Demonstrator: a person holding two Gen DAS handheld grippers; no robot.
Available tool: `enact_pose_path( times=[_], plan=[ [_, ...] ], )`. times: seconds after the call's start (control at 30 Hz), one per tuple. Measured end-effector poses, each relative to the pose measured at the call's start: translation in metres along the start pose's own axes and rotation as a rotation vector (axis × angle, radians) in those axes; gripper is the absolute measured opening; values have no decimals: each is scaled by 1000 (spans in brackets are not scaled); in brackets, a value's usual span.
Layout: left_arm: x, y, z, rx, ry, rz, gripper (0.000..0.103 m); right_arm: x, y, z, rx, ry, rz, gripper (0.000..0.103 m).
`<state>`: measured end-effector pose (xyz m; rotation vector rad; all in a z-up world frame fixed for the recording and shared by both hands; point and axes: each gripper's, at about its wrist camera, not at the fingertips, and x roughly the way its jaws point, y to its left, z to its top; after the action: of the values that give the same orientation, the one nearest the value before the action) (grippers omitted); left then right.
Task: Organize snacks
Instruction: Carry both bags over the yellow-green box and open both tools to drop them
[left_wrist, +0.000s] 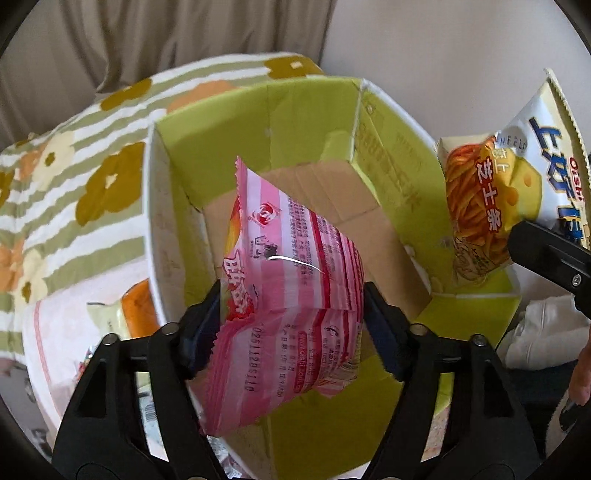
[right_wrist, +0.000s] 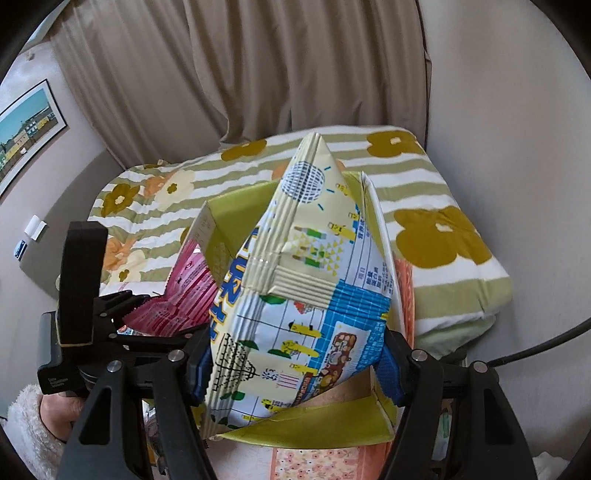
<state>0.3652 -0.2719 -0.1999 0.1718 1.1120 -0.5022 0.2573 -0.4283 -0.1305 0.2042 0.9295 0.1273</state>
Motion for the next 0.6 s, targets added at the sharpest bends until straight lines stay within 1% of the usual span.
enact_pose_path(
  times=[0.03,0.1,0.17,0.27,0.33,0.43,0.47,0.6],
  plan=[
    [4,-1,1,10,11,-5,86,2,0,-1,3,6,0,65],
    [7,-1,0,20,18,6,90,6,1,-2,5,23,-6,65],
    [6,-1,-1,23,25,14,90,8,2,-4,7,41,-12,65],
    [-10,6,-7,1,0,1,90,7,1,-7,13,55,-19,65],
    [-23,12,-14,-15,-16,6,90,5,0,-10,11,63,-27,65],
    [-41,20,-26,-40,-41,6,90,2,2,-13,-16,73,-55,65],
    [-45,22,-28,-46,-47,11,90,2,3,-13,-26,76,-61,65],
    [-59,28,-38,-76,-74,69,90,2,5,-13,-60,91,-84,65]
  ],
)
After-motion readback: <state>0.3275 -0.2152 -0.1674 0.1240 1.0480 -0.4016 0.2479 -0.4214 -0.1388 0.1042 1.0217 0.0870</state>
